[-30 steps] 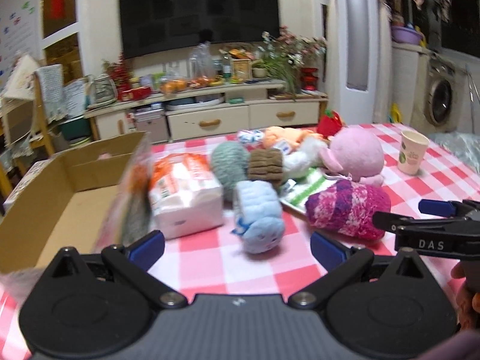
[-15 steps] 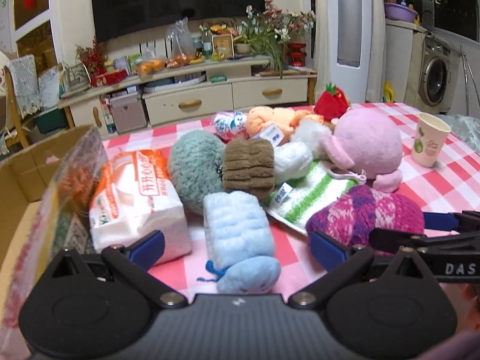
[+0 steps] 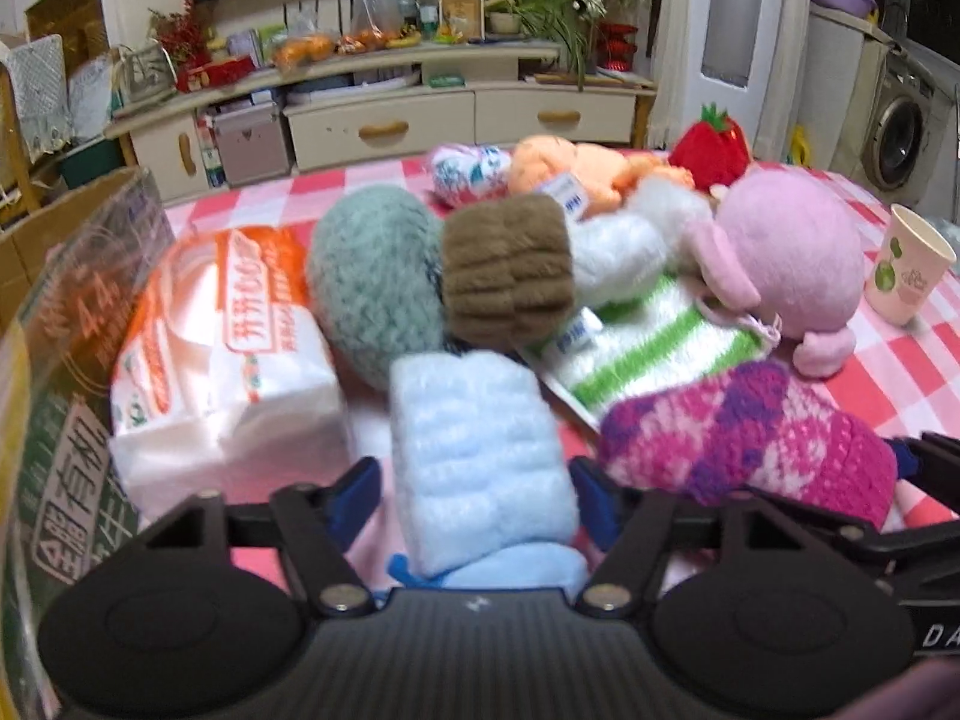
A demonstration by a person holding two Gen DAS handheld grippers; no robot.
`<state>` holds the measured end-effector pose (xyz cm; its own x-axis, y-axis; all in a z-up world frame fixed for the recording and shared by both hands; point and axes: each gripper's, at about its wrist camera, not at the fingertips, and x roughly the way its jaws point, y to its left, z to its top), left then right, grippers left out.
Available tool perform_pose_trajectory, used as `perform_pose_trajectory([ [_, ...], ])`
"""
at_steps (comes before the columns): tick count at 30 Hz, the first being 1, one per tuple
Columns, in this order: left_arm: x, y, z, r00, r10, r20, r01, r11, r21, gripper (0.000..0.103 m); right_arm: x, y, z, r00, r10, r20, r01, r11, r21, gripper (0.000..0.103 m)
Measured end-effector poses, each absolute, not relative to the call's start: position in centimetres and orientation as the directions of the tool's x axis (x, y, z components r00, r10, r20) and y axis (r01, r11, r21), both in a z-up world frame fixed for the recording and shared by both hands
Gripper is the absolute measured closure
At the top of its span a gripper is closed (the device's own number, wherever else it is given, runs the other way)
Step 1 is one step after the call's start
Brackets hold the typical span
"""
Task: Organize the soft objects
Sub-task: 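Close left gripper on the blue fluffy roll while right gripper closes on the pink sock, then carry both items over the cardboard box and open both grippers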
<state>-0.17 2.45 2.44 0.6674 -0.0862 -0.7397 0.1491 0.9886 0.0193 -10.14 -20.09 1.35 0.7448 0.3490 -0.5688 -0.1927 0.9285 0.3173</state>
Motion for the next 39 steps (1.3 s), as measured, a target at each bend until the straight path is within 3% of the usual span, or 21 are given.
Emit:
perform_pose_trajectory([
  [2,-0.3,2.3,2.3,0.667,-0.088,-0.740,0.155,0.988,0.022,0.053,-9.3,-20.0,1.4,0.732,0.369,-0.573,-0.205,0.921,0.330,0.000],
  [7,-0.6,2.6,2.7,0.667,-0.103,-0.738,0.157,0.988,0.004,0.061,-7.9,-19.2,1.6,0.729,0.375,-0.572,-0.230,0.922,0.312,0.000],
  [12,-1.0,3.3,3.7,0.681,-0.114,-0.723,0.153,0.988,-0.012,0.062,-7.4,-19.6,1.4,0.714,0.406,-0.571,-0.224,0.904,0.364,0.000],
  [16,-1.5,3.8,4.7,0.702,-0.123,-0.702,0.158,0.987,-0.015,0.063,-7.4,-19.0,1.6,0.710,0.421,-0.564,-0.242,0.899,0.366,0.014],
  [23,-2.3,5.0,6.5,0.746,-0.117,-0.656,0.145,0.989,-0.012,0.063,-8.0,-17.6,1.9,0.722,0.384,-0.575,-0.232,0.918,0.322,0.023],
  [31,-3.1,6.5,9.0,0.797,-0.114,-0.593,0.123,0.992,-0.025,0.062,-8.9,-16.2,2.6,0.751,0.296,-0.590,-0.181,0.952,0.248,0.027],
  [39,-3.8,8.6,11.2,0.841,-0.098,-0.533,0.088,0.995,-0.045,0.062,-8.5,-17.3,3.5,0.773,0.270,-0.574,-0.105,0.947,0.304,0.031],
])
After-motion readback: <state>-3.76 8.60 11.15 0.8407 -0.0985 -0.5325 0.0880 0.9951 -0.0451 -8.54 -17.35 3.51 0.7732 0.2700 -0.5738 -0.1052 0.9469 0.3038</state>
